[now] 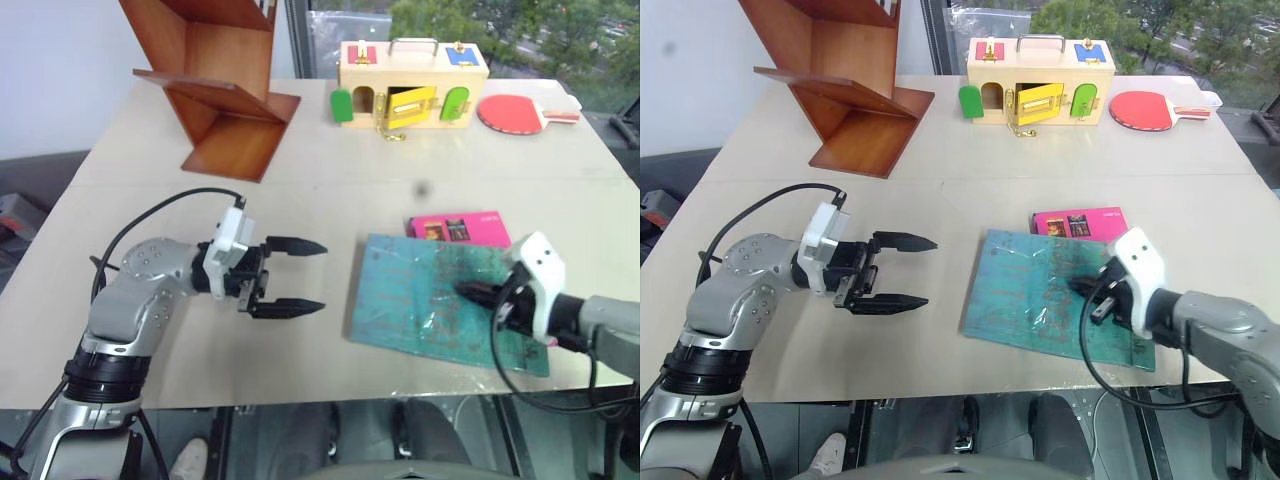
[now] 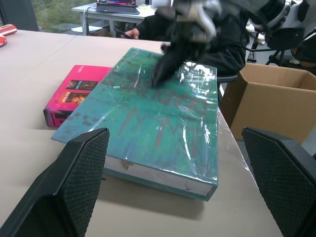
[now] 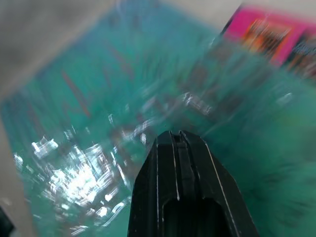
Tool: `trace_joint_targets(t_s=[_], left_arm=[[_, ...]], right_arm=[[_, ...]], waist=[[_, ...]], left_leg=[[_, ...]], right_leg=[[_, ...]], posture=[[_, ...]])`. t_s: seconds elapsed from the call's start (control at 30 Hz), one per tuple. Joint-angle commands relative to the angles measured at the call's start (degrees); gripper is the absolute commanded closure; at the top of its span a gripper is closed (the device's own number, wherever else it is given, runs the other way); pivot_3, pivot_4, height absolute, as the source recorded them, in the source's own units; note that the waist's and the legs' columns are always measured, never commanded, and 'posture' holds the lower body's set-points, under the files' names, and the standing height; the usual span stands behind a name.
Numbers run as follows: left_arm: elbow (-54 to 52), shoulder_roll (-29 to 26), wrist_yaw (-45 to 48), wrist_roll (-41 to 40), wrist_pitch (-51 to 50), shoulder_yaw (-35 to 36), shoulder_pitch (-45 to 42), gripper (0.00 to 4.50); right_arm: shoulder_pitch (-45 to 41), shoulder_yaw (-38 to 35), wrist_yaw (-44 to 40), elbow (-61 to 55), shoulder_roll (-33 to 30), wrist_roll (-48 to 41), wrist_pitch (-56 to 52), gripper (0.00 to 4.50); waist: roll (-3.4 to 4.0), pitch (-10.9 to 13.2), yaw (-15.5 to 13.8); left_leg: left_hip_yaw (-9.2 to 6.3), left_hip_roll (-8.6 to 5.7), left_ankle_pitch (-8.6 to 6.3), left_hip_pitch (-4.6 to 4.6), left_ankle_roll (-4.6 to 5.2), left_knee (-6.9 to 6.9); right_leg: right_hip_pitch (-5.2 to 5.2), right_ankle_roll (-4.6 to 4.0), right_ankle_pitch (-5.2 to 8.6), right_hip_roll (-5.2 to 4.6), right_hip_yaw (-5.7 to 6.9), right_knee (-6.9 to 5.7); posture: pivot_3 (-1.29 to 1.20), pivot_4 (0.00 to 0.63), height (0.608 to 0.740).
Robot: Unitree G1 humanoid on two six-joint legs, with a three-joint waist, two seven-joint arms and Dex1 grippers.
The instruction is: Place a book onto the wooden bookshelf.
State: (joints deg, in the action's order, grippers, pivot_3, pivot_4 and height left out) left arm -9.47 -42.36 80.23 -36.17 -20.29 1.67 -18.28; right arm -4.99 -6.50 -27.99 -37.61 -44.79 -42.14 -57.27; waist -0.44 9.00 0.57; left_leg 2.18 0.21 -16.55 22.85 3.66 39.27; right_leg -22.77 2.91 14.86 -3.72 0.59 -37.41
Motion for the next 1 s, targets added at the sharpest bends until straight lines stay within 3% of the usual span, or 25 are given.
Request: trace_joint_targets(t_s=[0.03, 0.13, 0.27, 0.5, 0.8, 1.0], left_arm=[[-3.28, -0.34, -1.06, -1.09, -0.11, 1.43, 1.14, 0.00], [-5.09, -0.31, -2.42, -1.57, -0.67, 2.01, 2.61, 0.00], [-6.29, -0.37, -3.54, -1.97, -1.07, 2.36, 3.57, 0.00], [-7.75, -0.92, -3.57, -1.02, -0.06, 1.20, 5.19, 0.00], [-5.93, 0.62, -2.22, -0.44, 0.94, -1.81, 4.12, 0.00], [-3.12, 1.25, -0.81, 0.28, 1.42, -2.59, 1.59, 0.00]], right_arm=[[-4.21, 4.51, 2.73, 11.71, 2.16, 9.69, 6.25, 4.46], [-9.07, 5.03, 4.91, 22.39, 4.83, 14.30, 9.42, 4.46], [-11.43, 4.41, 2.68, 26.66, 5.25, 15.81, 11.33, 4.46], [-10.21, -7.95, 0.79, 15.42, 6.92, 3.93, 6.64, 4.46], [9.30, -28.20, 2.25, -1.86, 0.72, -1.86, -1.37, 4.46], [25.86, -34.24, 0.13, -11.42, 0.02, -1.48, -3.88, 4.46]], waist=[[-0.18, -0.03, 0.23], [-0.28, -0.09, 0.11], [-0.53, -0.28, -0.61], [-0.44, -0.23, -1.32], [-0.24, -0.15, -1.40], [-0.22, -0.16, -1.32]], left_leg=[[0.00, 0.02, 0.00, -0.07, 0.00, 0.01], [0.00, 0.03, -0.04, -0.20, 0.07, 0.05], [-0.14, 0.03, -0.04, -0.22, 0.08, 0.13], [-0.21, 0.03, 0.07, -0.08, -0.12, 0.11], [-0.31, 0.00, 0.03, 0.18, -0.05, -0.03], [-0.32, 0.01, -0.10, 0.05, 0.17, -0.03]], right_leg=[[0.04, 0.00, 0.00, 0.01, 0.00, -0.03], [0.10, -0.01, 0.00, -0.03, 0.00, -0.19], [0.18, -0.03, -0.01, -0.30, 0.01, -0.28], [0.10, -0.05, -0.02, -0.38, 0.05, -0.25], [0.07, -0.04, -0.01, -0.39, 0.17, 0.14], [0.12, -0.03, -0.01, -0.30, 0.17, 0.00]], posture=[[0.00, 0.150, 0.740], [0.00, 0.150, 0.740], [0.00, 0.150, 0.740], [0.00, 0.150, 0.740], [0.00, 0.150, 0.740], [0.00, 0.150, 0.740]])
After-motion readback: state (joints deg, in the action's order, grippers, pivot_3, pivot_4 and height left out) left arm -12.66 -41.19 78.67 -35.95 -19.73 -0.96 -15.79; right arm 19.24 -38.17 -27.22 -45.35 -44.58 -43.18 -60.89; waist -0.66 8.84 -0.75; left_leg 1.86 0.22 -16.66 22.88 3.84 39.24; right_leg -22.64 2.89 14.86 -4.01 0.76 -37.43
